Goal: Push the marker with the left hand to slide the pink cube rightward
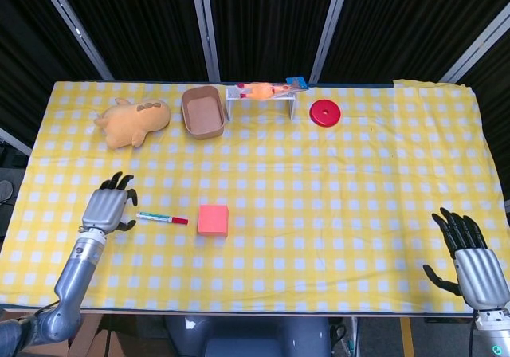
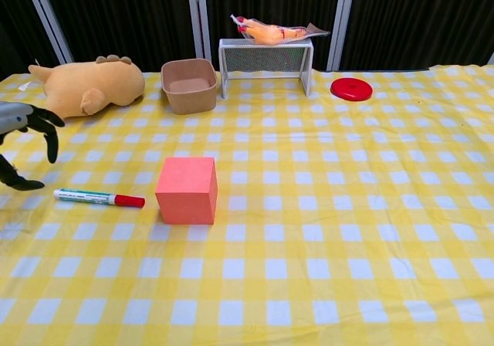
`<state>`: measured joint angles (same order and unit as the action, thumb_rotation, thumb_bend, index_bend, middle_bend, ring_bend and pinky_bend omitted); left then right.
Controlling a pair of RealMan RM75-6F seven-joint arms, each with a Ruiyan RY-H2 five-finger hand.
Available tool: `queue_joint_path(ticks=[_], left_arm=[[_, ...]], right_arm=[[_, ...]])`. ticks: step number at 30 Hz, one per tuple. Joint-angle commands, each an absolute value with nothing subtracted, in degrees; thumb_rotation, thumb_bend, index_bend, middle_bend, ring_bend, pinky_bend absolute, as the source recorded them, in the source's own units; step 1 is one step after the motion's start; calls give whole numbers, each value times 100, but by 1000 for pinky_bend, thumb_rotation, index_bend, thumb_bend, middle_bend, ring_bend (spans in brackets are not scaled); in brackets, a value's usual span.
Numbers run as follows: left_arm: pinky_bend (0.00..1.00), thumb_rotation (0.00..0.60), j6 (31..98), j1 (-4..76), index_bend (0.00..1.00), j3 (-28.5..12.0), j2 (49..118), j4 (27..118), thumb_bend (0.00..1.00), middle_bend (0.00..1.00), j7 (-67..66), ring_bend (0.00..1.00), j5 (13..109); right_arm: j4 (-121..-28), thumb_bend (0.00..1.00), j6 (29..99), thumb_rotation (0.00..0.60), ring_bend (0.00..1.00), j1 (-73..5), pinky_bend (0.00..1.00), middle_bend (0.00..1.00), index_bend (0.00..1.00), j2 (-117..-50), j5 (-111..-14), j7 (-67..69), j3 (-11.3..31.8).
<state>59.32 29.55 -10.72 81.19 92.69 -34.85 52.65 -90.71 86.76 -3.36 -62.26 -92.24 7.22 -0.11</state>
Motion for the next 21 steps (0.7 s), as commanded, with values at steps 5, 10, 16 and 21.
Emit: queue_joint_path(ticks=[5, 10, 16, 21], left_arm=[[162, 600, 5906, 3277, 480, -1028, 8592, 8972, 266, 98, -3873, 19, 4828], [162, 600, 5945, 3395, 483, -1007, 8798, 8809, 288, 101, -3973, 18, 4668], [162, 600, 5924, 3516, 484, -1005, 8995, 8597, 302, 100, -4033, 18, 4469], [162, 600, 5881, 3622, 483, -983, 9103, 8504, 333, 101, -4112, 19, 4332]], right_arm=[[-9063, 320, 8679, 600, 0, -335, 0, 0, 0, -6222, -9225, 762, -6], [-9072, 320, 8669, 600, 0, -340, 0, 0, 0, -6213, -9234, 784, -8], [-9084, 320, 8658, 600, 0, -342, 0, 0, 0, -6207, -9226, 805, -6], [-9094, 321, 8641, 600, 0, -345, 0, 0, 0, -6199, -9218, 828, -7]])
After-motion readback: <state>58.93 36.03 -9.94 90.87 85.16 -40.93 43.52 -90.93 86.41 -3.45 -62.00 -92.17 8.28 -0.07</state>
